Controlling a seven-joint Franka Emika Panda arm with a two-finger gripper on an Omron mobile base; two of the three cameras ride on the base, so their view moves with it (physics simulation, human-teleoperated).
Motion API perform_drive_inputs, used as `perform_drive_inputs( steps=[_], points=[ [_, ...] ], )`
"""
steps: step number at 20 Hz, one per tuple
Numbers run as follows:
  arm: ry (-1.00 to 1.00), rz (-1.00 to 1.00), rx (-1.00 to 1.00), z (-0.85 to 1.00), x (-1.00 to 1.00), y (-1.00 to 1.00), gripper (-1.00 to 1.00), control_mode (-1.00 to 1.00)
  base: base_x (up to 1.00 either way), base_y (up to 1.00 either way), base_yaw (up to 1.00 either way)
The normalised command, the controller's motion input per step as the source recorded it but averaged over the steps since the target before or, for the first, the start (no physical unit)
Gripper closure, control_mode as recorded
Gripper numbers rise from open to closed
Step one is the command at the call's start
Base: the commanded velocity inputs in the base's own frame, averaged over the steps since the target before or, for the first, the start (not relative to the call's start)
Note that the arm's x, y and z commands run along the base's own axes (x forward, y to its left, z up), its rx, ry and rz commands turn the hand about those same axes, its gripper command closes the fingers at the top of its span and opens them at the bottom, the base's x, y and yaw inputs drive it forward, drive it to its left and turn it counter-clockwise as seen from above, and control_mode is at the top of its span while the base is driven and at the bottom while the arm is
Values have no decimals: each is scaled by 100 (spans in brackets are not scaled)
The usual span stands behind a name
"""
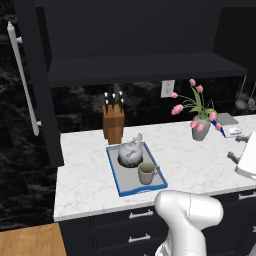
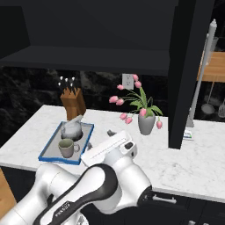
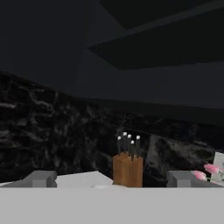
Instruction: Pick the kettle from the counter and place it on the tray. Then pick the mug from the cabinet and place it on the tray. Then close the cabinet doors.
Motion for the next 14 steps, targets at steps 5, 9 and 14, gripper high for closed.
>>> perform_drive_inputs(
  steps=[5,9,14],
  points=[
    [-8,-14,5,0,-27,-39,-100,-100,0,0,0],
    [-13,-14,13,21,-9,-51,-100,-100,0,0,0],
    [-14,-10,13,28,0,-49,-100,-100,0,0,0]
  ],
)
